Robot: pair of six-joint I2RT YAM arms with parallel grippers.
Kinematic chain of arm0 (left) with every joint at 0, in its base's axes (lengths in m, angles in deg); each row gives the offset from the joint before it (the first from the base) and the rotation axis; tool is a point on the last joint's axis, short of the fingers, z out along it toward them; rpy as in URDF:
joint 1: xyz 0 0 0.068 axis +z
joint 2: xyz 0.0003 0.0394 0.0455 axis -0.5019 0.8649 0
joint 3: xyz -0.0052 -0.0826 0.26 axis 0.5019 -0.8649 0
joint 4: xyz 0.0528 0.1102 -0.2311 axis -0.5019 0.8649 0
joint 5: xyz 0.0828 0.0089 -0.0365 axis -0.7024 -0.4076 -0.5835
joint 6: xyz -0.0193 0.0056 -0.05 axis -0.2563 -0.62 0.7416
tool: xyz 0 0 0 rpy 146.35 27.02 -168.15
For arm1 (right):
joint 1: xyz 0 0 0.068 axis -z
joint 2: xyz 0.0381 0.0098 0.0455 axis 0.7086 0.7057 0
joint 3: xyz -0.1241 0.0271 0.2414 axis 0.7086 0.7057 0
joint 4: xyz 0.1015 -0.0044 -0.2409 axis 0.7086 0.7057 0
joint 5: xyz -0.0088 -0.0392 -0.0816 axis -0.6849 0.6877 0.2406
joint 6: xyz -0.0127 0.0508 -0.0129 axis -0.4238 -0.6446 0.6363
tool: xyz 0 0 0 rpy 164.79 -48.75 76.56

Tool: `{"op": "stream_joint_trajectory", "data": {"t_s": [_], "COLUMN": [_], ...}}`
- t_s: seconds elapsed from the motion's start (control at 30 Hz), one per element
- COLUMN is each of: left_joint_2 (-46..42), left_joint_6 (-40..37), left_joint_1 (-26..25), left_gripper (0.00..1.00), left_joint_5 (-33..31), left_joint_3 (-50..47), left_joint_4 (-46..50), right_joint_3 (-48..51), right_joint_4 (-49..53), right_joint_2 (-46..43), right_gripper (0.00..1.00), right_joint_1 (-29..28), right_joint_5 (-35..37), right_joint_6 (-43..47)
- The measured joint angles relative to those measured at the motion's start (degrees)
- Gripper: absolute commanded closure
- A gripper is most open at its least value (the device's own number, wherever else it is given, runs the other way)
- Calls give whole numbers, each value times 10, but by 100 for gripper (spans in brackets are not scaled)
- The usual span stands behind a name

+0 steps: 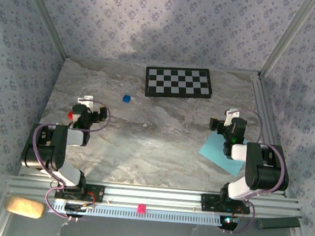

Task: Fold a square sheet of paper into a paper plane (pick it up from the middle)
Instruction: Move the square sheet of paper to the center of the table.

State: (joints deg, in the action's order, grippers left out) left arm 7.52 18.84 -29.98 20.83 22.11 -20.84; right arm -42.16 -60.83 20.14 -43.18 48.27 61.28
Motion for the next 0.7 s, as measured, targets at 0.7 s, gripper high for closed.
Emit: {"op": "stream_joint_trajectory", "data": {"t_s": [0.7], "left_joint_2": [-266], "left_joint_6": [274], "left_joint_1": [29], "left_gripper": [0], "left_joint_5": [63], "left_joint_3": [104], "left_joint_4": [428], "right_joint_3": [-161], "right_joint_4": [548], "right_joint_2": [-176], "right_gripper": [5], "right_joint_1": [124], "right_joint_5": [-141], "right_joint_6": [-265]}}
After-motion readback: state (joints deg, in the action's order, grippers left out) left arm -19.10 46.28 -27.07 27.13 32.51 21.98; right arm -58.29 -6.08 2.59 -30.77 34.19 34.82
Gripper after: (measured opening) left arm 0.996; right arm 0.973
